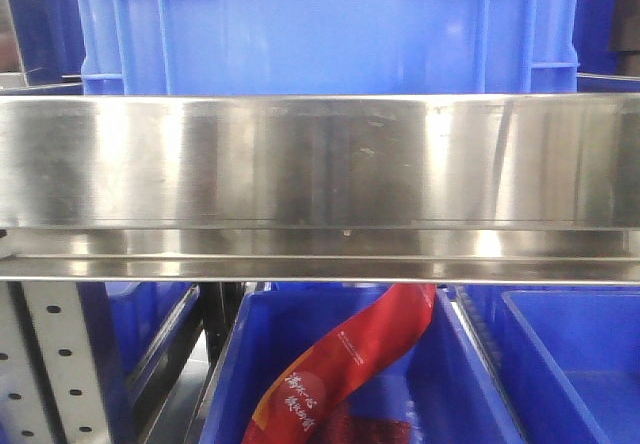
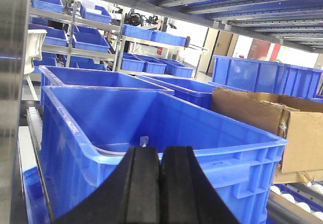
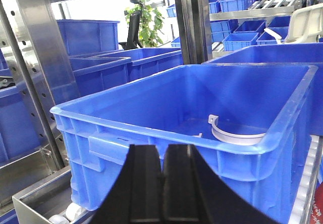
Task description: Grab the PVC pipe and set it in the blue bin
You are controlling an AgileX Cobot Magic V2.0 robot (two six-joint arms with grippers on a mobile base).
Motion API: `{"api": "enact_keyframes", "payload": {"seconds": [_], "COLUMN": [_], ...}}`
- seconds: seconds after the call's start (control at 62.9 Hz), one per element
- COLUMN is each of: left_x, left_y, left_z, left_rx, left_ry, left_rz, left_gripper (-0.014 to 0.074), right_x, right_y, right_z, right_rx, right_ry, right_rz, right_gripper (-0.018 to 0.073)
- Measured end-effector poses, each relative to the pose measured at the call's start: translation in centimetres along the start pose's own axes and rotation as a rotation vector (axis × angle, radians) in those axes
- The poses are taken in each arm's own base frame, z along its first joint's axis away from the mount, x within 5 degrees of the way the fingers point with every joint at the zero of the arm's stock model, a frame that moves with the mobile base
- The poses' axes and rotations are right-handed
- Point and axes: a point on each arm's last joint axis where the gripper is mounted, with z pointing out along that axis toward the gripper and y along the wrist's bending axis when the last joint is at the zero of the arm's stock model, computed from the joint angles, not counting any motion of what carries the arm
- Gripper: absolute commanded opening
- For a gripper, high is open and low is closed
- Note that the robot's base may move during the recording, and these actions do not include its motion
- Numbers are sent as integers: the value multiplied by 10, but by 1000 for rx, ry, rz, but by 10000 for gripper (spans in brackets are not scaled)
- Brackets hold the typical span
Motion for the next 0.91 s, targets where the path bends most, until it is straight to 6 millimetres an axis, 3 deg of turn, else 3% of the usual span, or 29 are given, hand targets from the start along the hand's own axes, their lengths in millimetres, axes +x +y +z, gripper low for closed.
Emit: {"api": "enact_keyframes", "payload": {"seconds": [0.254,0.541,0.906], "left_x": [0,0,0], "left_y": [0,0,0], "left_z": [0,0,0], "left_rx": [0,0,0], "left_ry": [0,-2,-2], "left_rz": [0,0,0], "left_gripper": [-111,-111,-111], "right_x": [11,87,155], "right_y": [-4,-40,-60], "right_z": [-5,-40,-78], "right_rx": [6,236,493], "right_ry": [-52,-98,-185], "right_rz": [-30,-60,-135], "right_gripper": [-167,-167,-167]}}
